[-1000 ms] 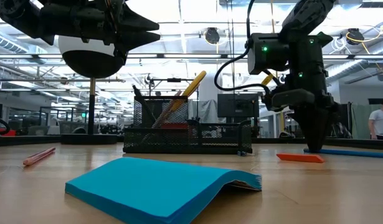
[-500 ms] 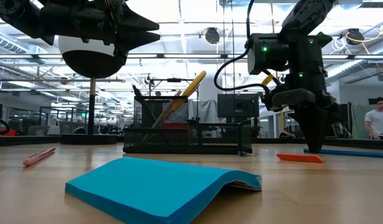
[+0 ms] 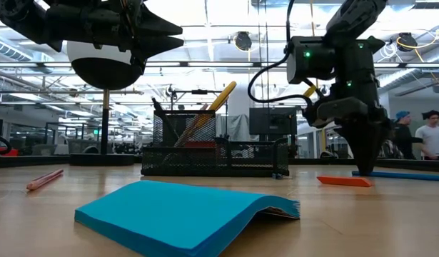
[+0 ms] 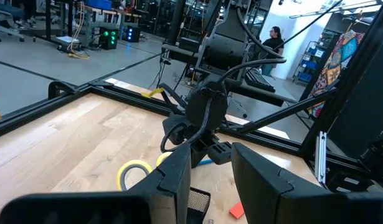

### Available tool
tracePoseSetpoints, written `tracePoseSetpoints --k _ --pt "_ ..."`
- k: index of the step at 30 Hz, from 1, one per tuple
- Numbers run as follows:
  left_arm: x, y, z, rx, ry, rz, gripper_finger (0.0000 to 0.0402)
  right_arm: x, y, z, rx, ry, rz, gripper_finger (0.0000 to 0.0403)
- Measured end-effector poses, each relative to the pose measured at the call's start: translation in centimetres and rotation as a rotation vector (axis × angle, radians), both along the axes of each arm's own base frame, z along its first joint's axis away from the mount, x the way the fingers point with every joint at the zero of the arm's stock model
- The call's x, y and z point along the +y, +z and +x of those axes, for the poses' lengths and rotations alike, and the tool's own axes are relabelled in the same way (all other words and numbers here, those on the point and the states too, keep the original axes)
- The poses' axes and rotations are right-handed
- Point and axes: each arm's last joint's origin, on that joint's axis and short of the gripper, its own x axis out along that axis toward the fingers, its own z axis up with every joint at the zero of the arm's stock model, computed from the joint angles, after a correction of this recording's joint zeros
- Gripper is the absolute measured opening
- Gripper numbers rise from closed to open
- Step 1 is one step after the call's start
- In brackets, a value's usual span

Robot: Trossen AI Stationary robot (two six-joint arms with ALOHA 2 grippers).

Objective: Pick and place office supplies into organizer
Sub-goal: Put the blue pencil into the desk organizer

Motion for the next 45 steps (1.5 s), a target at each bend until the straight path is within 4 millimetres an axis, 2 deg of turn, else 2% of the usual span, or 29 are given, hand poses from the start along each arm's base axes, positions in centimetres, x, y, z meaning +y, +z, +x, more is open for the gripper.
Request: tracePoseSetpoints --k 21,28,33,38,45 --pt "0.0 0.0 0.0 0.000 0.000 0.000 0.0113 -0.6 1.4 0.7 -0.013 0.050 0.017 0.0001" --pt "0.0 0.0 0.0 0.001 0.000 0.000 0.0113 -0.6 2.8 0.6 -0.010 0.116 0.017 0.0001" --pt "0.0 0.0 0.0 0.000 0.000 0.000 0.0113 -0.4 4.3 -0.6 0.036 0.196 0.025 0.0000" --pt "0.0 0.0 0.0 0.000 0.000 0.000 0.0113 0.5 5.6 -2.1 0.073 0.257 0.032 0.0000" --pt "0.0 0.0 0.0 0.000 0.000 0.000 0.0113 2.6 6.4 -3.2 0.093 0.195 0.074 0.0012"
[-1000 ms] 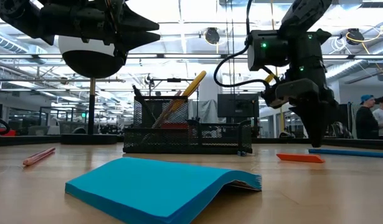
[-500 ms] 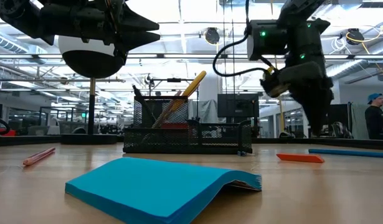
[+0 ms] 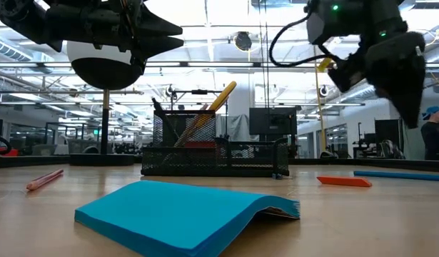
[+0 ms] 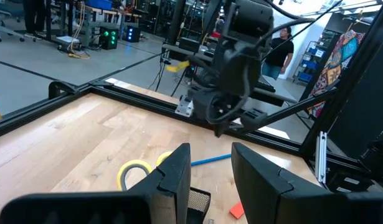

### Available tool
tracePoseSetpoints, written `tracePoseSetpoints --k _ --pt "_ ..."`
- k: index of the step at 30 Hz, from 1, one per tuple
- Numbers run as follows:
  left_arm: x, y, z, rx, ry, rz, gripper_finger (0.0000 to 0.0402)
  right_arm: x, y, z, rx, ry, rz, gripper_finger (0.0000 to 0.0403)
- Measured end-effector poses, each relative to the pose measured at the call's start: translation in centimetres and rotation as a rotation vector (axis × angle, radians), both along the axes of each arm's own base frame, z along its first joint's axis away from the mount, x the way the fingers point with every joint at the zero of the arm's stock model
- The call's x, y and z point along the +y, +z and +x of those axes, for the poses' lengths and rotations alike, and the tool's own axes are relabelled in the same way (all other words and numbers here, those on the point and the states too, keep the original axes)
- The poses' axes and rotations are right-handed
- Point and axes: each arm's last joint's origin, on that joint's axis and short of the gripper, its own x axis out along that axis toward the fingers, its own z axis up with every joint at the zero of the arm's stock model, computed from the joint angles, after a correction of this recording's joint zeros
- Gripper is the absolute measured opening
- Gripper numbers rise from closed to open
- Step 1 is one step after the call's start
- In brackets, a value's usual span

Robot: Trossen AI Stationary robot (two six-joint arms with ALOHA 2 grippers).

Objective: Pick and place office supplies into organizer
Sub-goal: Put the blue pencil into the desk organizer

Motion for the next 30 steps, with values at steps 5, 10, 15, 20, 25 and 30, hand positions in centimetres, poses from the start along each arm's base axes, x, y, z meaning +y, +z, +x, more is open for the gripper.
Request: tracePoseSetpoints --k 5,10,15,20,25,30 --pt "0.0 0.0 0.0 0.000 0.000 0.000 0.0113 1.8 -0.8 -0.8 0.075 -0.088 0.041 0.0052" --pt "0.0 0.0 0.0 0.000 0.000 0.000 0.0113 3.5 -1.3 -1.2 0.079 -0.118 0.029 0.0095" --pt "0.0 0.0 0.0 0.000 0.000 0.000 0.0113 5.1 -2.3 -1.4 0.019 -0.115 -0.008 0.0127" --pt "0.0 0.0 0.0 0.000 0.000 0.000 0.0113 6.0 -3.7 -2.4 0.050 -0.186 -0.029 0.0144" --pt "0.0 0.0 0.0 0.000 0.000 0.000 0.0113 6.5 -4.6 -3.5 0.089 -0.183 -0.055 0.0150" --pt "0.0 0.0 0.0 0.000 0.000 0.000 0.0113 7.2 -5.6 -4.2 0.076 -0.160 -0.051 0.0148"
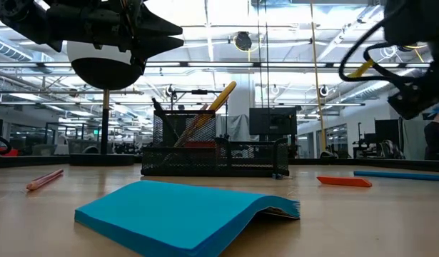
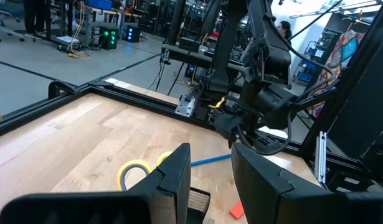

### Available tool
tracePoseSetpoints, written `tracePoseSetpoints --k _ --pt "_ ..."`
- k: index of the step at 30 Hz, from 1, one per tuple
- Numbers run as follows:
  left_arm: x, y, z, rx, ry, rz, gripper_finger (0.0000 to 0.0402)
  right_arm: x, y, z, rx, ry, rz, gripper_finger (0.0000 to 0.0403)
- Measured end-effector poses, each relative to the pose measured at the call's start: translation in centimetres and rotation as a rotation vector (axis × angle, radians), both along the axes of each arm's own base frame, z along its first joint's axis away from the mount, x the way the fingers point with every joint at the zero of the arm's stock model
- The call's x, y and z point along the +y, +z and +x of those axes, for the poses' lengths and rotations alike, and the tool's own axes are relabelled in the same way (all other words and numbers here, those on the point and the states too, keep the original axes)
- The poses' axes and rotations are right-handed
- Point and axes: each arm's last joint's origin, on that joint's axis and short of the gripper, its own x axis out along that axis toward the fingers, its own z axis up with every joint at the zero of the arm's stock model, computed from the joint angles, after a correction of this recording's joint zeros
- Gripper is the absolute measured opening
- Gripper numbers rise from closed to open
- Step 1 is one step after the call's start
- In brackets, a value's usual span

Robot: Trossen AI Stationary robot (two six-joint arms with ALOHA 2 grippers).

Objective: Pick and place office supplies into organizer
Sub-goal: Put the blue pencil into the desk organizer

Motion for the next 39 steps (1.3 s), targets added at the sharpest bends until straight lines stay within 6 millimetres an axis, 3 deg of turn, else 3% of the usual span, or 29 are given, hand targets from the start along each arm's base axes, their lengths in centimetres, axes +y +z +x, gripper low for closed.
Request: tracePoseSetpoints --k 14,28,39 --pt "0.0 0.0 0.0 0.000 0.000 0.000 0.0113 0.8 -1.4 -0.8 -0.053 0.010 0.013 0.0113" --pt "0.0 0.0 0.0 0.000 0.000 0.000 0.0113 0.9 -1.4 -0.6 -0.062 0.019 0.039 0.0007" --pt "0.0 0.0 0.0 0.000 0.000 0.000 0.0113 0.9 -1.3 -0.7 -0.063 0.041 0.059 0.0002"
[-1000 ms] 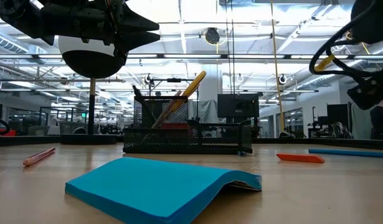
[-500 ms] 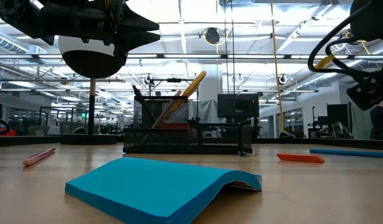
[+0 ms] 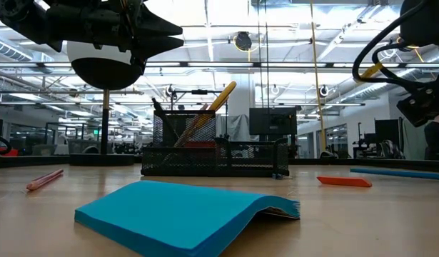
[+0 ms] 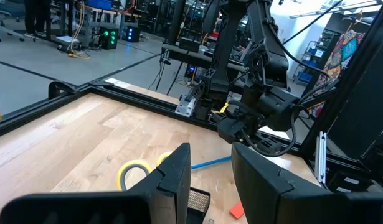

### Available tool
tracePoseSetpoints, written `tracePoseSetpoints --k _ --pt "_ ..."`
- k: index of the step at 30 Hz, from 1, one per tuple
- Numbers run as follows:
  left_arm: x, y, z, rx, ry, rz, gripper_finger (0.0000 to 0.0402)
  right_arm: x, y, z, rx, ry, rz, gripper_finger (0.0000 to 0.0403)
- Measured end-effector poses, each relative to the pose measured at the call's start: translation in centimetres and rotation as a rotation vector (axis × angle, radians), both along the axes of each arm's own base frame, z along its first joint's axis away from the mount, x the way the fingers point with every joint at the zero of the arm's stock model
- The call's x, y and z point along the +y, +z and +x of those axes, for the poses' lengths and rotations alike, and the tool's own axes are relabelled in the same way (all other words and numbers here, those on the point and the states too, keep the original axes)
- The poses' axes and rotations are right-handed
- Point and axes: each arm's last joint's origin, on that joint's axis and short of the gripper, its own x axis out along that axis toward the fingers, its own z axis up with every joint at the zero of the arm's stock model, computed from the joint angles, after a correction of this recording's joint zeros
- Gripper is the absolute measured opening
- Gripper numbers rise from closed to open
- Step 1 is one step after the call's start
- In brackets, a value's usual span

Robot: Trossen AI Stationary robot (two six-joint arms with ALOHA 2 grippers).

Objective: Pick and place office supplies into organizer
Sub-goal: Put the blue pencil into the desk organizer

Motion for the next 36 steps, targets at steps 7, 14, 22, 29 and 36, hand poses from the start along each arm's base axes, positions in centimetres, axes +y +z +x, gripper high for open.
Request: tracePoseSetpoints --k 7,14,22,29,36 --pt "0.0 0.0 0.0 0.000 0.000 0.000 0.0113 -0.5 0.9 0.1 -0.057 0.003 0.034 0.0001" --pt "0.0 0.0 0.0 0.000 0.000 0.000 0.0113 -1.6 2.1 0.1 -0.135 -0.005 0.013 0.0000" --pt "0.0 0.0 0.0 0.000 0.000 0.000 0.0113 -2.8 2.8 0.3 -0.196 -0.005 -0.007 0.0000" --pt "0.0 0.0 0.0 0.000 0.000 0.000 0.0113 -3.8 3.8 0.2 -0.268 -0.008 -0.009 0.0000" --pt "0.0 0.0 0.0 0.000 0.000 0.000 0.0113 -5.3 5.6 -0.3 -0.408 -0.060 -0.052 0.0001"
